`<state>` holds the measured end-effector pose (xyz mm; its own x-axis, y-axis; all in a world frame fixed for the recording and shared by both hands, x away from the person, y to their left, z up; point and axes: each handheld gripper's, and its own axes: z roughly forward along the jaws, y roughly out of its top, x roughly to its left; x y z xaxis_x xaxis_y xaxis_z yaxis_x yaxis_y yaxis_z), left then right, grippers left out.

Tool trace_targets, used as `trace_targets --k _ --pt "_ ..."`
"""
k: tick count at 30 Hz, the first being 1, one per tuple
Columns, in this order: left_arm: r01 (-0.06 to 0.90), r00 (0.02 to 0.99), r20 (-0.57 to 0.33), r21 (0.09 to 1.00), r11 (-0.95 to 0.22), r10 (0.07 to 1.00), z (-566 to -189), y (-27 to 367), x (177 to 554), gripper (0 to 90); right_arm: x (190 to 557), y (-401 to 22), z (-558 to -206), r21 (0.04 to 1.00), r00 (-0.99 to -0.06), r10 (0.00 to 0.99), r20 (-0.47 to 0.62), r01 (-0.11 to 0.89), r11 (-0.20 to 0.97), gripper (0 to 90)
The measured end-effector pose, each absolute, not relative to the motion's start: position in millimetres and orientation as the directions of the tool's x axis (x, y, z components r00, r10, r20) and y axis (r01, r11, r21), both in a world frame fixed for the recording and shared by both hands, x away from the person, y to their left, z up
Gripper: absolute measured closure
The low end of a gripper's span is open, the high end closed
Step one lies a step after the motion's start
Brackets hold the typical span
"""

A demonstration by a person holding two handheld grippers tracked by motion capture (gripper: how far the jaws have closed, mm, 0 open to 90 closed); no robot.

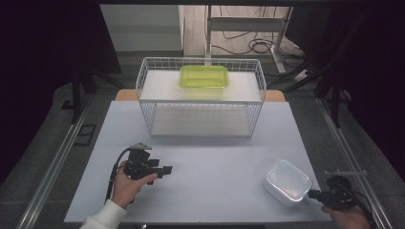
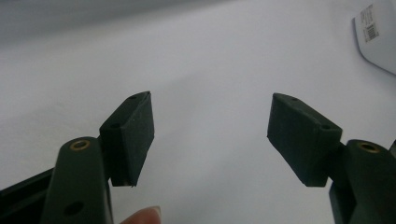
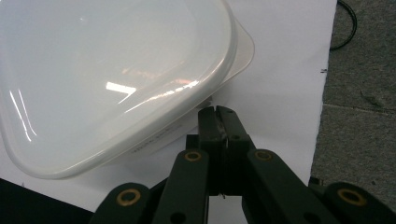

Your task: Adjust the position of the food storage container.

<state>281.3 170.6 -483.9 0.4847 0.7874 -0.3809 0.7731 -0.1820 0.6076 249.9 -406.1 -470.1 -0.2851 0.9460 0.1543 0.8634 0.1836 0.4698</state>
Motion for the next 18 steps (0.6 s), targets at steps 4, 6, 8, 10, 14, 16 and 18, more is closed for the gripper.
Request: trace_targets --k 4,6,8,10,14,16,18 --pt "0.775 0.483 -0.382 0.606 -0.181 0.788 -485 171 282 31.4 251 -404 -470 0.470 -0.287 0.946 0.153 0.863 0.186 88.6" --pt "0.775 0.483 -0.382 0.605 -0.182 0.788 -485 171 282 31.4 252 -402 -470 0.471 -0.291 0.944 0.154 0.862 0.189 88.6" --pt "0.775 0.484 -0.382 0.605 -0.183 0.787 -485 171 282 31.5 253 -400 -470 0.470 -0.293 0.942 0.162 0.863 0.188 88.6" --pt "0.780 0.482 -0.403 0.602 -0.171 0.778 -485 171 282 31.4 256 -397 -470 0.473 -0.299 0.941 0.159 0.860 0.193 88.6" --pt "0.781 0.479 -0.387 0.598 -0.180 0.788 -486 171 283 31.5 262 -393 -470 0.472 -0.300 0.941 0.160 0.860 0.194 88.5" --pt "0.780 0.478 -0.382 0.598 -0.183 0.791 -486 172 283 31.5 264 -392 -470 0.472 -0.302 0.940 0.161 0.860 0.195 88.5" --pt "0.781 0.475 -0.381 0.598 -0.180 0.793 -486 172 283 31.5 268 -390 -470 0.473 -0.306 0.939 0.160 0.858 0.199 88.5"
